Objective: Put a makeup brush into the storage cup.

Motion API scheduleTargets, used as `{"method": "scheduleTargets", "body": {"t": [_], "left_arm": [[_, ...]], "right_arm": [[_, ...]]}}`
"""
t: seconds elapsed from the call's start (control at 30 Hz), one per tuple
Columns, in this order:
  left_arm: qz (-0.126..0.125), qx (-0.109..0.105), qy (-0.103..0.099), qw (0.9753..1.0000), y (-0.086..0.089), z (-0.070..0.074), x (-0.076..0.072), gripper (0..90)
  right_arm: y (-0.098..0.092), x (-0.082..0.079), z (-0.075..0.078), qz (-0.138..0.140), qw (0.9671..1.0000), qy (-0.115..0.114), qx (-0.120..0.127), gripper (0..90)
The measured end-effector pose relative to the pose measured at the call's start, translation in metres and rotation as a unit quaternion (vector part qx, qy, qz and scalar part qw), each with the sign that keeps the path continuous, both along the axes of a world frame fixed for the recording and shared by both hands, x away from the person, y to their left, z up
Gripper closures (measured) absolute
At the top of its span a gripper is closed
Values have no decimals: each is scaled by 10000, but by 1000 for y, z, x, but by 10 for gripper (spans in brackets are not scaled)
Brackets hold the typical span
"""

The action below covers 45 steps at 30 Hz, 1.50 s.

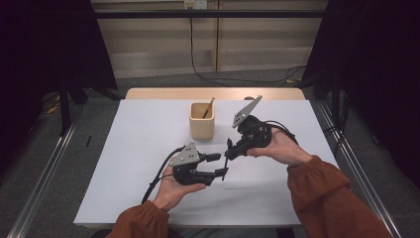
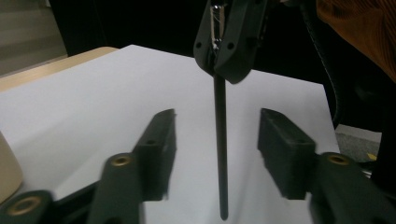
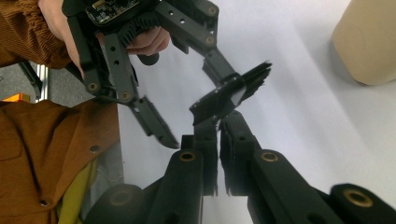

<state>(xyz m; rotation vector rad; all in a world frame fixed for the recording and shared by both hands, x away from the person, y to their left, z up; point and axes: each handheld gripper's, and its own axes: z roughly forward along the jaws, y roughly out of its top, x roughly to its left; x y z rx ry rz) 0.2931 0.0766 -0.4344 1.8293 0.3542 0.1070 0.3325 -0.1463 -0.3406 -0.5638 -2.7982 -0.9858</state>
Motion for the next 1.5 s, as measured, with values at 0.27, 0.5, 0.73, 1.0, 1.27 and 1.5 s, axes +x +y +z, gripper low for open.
{"method": "scheduleTargets", "body": {"t": [0.27, 0.5, 0.73, 1.0, 1.27, 1.5], "left_arm": [[-84, 125, -8, 9999, -5, 1, 3, 677], [-29, 0, 102, 9999, -6, 1, 4, 733], [-68, 44, 165, 9998, -6, 0, 4, 819], [-31, 33, 273, 9996, -6, 0, 4, 856], [-70, 3, 290, 9996, -4, 1, 4, 857], [-30, -202, 399, 9990, 0, 4, 6, 858]], "right_arm": [[-2, 1, 0, -44, 9999, -15, 90, 854], [2, 1, -2, 24, 9999, -7, 121, 854], [3, 1, -5, 26, 9999, 2, 159, 854], [1, 1, -8, -17, 9997, -29, 261, 853], [1, 0, -8, 0, 9993, -47, 371, 817], [-2, -3, -8, -22, 9984, -161, 548, 714]]}}
